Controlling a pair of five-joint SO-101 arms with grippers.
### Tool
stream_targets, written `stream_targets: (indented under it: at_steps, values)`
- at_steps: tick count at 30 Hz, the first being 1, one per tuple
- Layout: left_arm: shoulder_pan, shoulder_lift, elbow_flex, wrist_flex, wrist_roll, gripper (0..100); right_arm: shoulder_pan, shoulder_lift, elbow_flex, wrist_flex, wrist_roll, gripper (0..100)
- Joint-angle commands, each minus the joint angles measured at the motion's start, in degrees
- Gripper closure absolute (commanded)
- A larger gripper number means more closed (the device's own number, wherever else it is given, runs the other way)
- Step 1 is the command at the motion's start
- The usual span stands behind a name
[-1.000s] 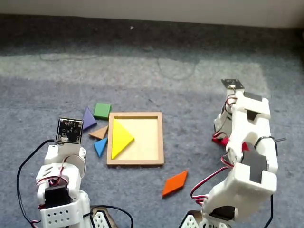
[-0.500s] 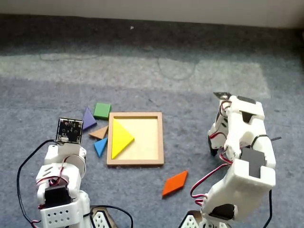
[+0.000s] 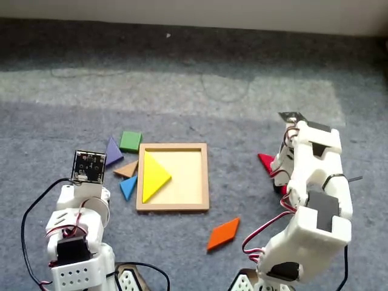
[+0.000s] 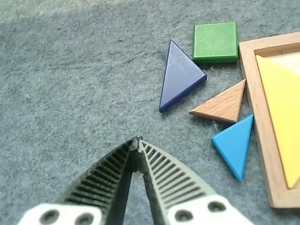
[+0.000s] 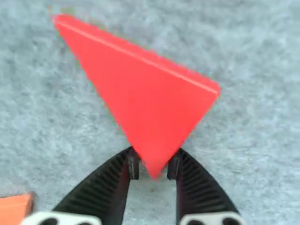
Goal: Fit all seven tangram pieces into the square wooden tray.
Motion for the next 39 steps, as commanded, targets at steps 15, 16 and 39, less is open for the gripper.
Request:
stream_targets:
  at_steps: [15, 16, 39]
  values:
    - [-0.66, -0.22, -0.75, -1.23, -0.53, 99, -12.35, -23.96, 5.76, 2.95, -1.05, 95.0]
    - [-0.66, -0.22, -0.75, -1.23, -0.53, 99, -12.79, -25.36, 6.55, 2.77, -2.90, 95.0]
    - [-0.40, -0.22, -0.31, -3.34, -0.44, 99, -15.52, -11.56, -0.13, -5.41, -20.22, 74.3]
